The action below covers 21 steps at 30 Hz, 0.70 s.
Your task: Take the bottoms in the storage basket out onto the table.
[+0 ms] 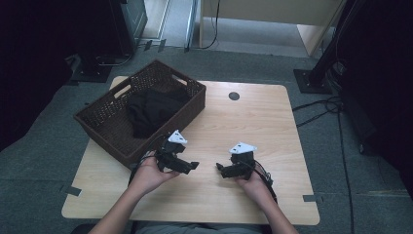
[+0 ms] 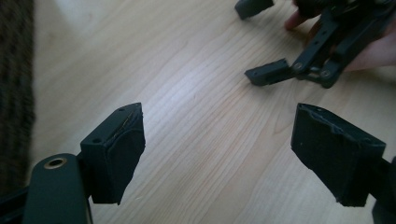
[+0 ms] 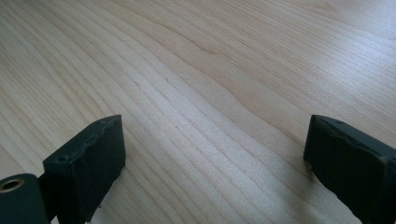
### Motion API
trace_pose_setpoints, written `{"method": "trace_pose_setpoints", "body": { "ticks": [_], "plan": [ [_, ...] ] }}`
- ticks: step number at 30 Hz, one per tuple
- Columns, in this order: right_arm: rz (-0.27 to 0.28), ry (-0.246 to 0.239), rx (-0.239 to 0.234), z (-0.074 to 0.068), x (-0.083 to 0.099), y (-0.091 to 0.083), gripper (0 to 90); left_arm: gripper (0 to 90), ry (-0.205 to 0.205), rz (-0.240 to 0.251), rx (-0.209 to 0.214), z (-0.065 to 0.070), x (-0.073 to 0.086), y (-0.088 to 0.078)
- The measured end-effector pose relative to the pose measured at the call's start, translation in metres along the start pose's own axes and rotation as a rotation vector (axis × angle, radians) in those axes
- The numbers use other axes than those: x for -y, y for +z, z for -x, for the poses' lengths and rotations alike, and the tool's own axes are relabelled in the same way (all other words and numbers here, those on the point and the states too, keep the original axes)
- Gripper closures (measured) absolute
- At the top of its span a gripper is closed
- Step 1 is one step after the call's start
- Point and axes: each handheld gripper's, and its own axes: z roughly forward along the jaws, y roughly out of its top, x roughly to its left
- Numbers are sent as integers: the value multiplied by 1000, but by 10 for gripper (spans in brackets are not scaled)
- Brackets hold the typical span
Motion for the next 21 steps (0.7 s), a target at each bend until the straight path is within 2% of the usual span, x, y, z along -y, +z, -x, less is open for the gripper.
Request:
{"method": "trace_pose_setpoints", "body": {
  "ticks": [1, 3, 4, 6, 8, 9, 10, 11, 14, 16, 18, 19, 21],
  "plan": [
    [0, 0, 0, 0, 0, 0, 53, 175, 0, 0, 0, 0, 0, 0],
    [0, 4, 0, 0, 0, 0, 53, 175, -8, 16, 3, -3, -5, -12],
    [0, 0, 0, 0, 0, 0, 53, 175, -2, 20, -22, -8, -10, -24],
    [1, 0, 0, 0, 0, 0, 53, 175, -4, 26, -30, -11, -12, -29],
    [1, -1, 0, 0, 0, 0, 53, 176, -28, 31, -48, -24, -18, -41],
    [1, -1, 0, 0, 0, 0, 53, 176, -28, 31, -48, -24, -18, -41],
    [0, 0, 0, 0, 0, 0, 53, 176, -29, 34, -75, -31, -21, -48],
    [0, 0, 0, 0, 0, 0, 53, 176, -29, 34, -75, -31, -21, -48],
    [1, 1, 1, 0, 0, 0, 53, 175, -32, 41, -110, -44, -28, -63],
    [0, 0, 0, 0, 0, 0, 53, 175, -31, 38, -123, -48, -29, -66],
    [-2, 4, 0, 0, 0, 0, 53, 175, -49, 28, -148, -62, -32, -73],
    [-2, 4, 0, 0, 0, 0, 53, 175, -49, 28, -148, -62, -32, -73],
    [-2, 3, -1, 0, 0, 0, 53, 175, -69, 28, -156, -72, -34, -78]
  ]
}}
